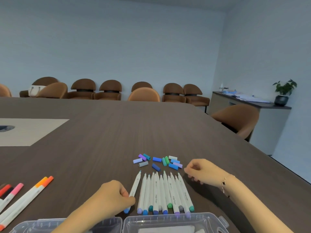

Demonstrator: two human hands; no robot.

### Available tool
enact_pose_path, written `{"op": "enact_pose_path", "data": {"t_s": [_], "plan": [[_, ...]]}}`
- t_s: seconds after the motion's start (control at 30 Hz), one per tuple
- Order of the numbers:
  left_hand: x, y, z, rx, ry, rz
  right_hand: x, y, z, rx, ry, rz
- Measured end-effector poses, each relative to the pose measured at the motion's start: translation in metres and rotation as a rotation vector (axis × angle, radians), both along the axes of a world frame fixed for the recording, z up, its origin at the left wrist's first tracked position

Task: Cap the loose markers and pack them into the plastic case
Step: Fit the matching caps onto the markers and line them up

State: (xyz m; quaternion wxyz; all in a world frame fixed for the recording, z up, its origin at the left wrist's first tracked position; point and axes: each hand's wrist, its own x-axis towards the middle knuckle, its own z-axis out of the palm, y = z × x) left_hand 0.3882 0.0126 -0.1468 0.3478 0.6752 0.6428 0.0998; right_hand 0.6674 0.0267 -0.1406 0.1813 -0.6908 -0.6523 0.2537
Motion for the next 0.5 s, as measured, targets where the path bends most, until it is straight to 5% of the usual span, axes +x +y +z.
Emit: {"op": "enact_pose_path", "data": {"t_s": [0.2, 0.5], "plan": [[-0.019, 0.016, 0.011, -0.184, -0.089, 0.023, -0.009, 0.039, 0.04, 0.114, -0.121, 0.214], [-0.029, 0.016, 0.016, -0.447, -0.499, 0.059, -0.014, 0.071, 0.028, 0.089, -0.143, 0.251]]}}
